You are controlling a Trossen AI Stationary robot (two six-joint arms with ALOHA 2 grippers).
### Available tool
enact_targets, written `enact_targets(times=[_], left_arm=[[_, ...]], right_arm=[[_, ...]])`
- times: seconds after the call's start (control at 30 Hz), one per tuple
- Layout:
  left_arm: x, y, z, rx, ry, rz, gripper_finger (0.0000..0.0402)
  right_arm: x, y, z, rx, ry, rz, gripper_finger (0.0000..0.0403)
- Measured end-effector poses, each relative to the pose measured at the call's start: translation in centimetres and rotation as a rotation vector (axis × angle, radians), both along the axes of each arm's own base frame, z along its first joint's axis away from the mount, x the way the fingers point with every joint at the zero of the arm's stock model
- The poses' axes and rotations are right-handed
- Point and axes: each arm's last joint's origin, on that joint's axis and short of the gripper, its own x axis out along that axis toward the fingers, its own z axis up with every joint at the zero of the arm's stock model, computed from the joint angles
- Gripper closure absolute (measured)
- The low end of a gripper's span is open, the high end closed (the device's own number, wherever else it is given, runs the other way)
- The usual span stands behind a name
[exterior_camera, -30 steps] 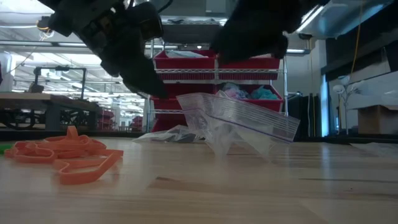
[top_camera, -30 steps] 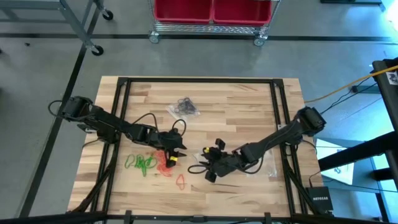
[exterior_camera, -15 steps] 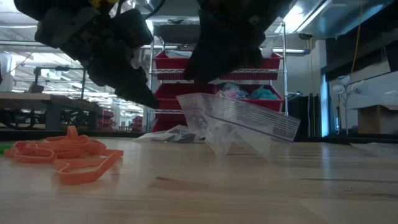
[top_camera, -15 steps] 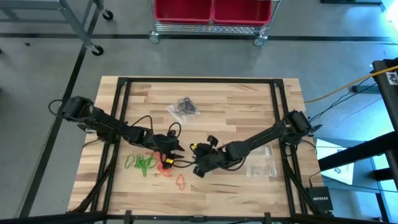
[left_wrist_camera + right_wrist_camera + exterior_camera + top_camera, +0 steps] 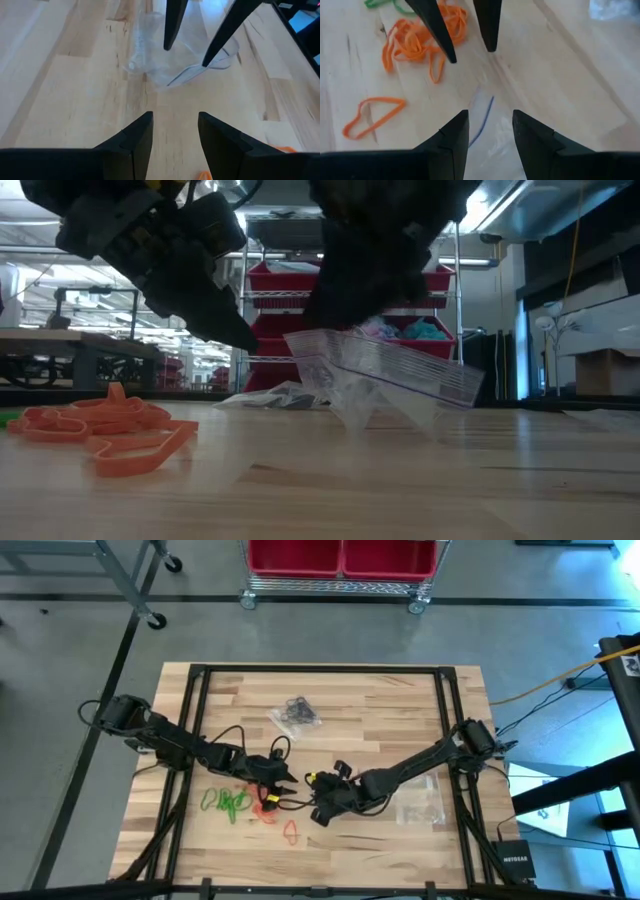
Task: Sort rubber bands
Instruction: Open the transparent zip bag
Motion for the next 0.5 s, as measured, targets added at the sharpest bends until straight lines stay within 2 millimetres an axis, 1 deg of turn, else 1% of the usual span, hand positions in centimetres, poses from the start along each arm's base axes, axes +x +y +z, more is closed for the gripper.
enact_targets(times=[0.13,0.5], left_arm=[[0.00,0.00,0.00,-0.003,0.000,0.002,0.0251],[0.13,0.02,0.17,0.006,-0.023,0.001,0.0251]], right_arm=[[0.07,-0.03,0.19,-0.014,-0.019,-0.013,0.0260],[0.28,0.16,0.32,0.008,-0.033,0.028,0.0260]])
